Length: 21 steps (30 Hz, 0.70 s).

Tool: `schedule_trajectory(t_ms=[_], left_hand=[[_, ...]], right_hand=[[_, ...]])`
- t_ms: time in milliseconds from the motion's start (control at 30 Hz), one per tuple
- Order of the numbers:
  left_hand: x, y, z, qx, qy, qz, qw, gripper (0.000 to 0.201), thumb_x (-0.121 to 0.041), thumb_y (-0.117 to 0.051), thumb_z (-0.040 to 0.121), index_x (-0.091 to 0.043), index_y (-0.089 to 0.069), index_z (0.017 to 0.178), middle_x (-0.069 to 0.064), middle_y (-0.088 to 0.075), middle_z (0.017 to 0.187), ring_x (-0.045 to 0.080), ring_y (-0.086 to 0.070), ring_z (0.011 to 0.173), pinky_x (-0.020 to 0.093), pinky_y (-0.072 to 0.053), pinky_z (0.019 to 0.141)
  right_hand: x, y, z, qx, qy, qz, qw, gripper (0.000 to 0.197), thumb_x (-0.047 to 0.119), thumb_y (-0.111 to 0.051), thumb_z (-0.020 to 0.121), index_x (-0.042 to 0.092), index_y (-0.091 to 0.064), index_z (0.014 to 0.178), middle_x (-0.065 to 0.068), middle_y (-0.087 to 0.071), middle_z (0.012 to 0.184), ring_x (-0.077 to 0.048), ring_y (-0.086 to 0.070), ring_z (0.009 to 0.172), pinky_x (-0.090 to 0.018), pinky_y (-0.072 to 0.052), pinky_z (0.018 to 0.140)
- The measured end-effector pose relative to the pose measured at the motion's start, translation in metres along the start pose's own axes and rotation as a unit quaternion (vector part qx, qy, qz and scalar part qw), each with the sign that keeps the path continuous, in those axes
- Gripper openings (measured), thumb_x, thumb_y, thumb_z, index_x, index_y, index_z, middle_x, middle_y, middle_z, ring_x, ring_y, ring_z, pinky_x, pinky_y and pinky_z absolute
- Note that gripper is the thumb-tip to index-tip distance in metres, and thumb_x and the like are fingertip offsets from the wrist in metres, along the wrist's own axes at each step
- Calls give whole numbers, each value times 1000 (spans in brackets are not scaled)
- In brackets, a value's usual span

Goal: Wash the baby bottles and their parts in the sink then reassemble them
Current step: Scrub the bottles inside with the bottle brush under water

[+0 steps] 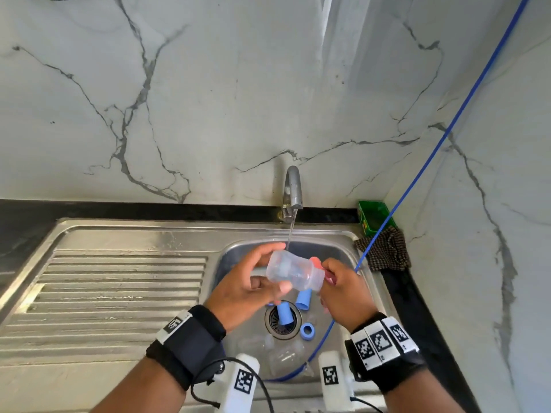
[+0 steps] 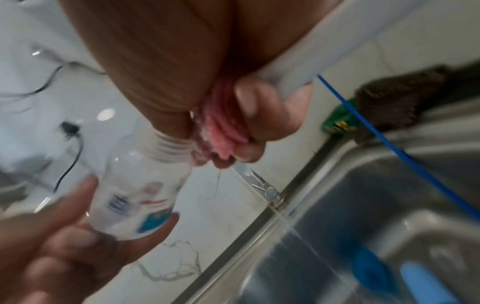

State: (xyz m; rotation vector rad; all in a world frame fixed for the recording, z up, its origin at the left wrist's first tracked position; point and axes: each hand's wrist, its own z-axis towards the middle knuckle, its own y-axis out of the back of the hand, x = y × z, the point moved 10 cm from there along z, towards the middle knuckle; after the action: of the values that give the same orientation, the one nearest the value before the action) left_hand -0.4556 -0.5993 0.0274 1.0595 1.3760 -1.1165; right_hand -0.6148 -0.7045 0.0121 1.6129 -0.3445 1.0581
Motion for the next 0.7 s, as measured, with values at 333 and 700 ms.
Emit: schedule_trajectory(t_ms=[333,700], left_hand=[[3,0,2,-20,-32,53,998,55,-34,-79,84,-31,-53,132,-2,-64,120,17,-71,100,32,-61,79],[8,-47,23,1,-5,-3,1000,67,-24,-78,82,-30,-42,140,-7,-69,111,16,-71,88,29,-57,73]], right_hand=[[-3,-11,4,52,-4,-3,999,41,49,-51,101,18,-53,74,-3,-60,63,-14,-52,56,-40,-51,61],[-20,17,22,68,49,5,996,36,52,-47,85,18,-55,75,-1,-61,63,-16,-54,55,-51,-52,63]])
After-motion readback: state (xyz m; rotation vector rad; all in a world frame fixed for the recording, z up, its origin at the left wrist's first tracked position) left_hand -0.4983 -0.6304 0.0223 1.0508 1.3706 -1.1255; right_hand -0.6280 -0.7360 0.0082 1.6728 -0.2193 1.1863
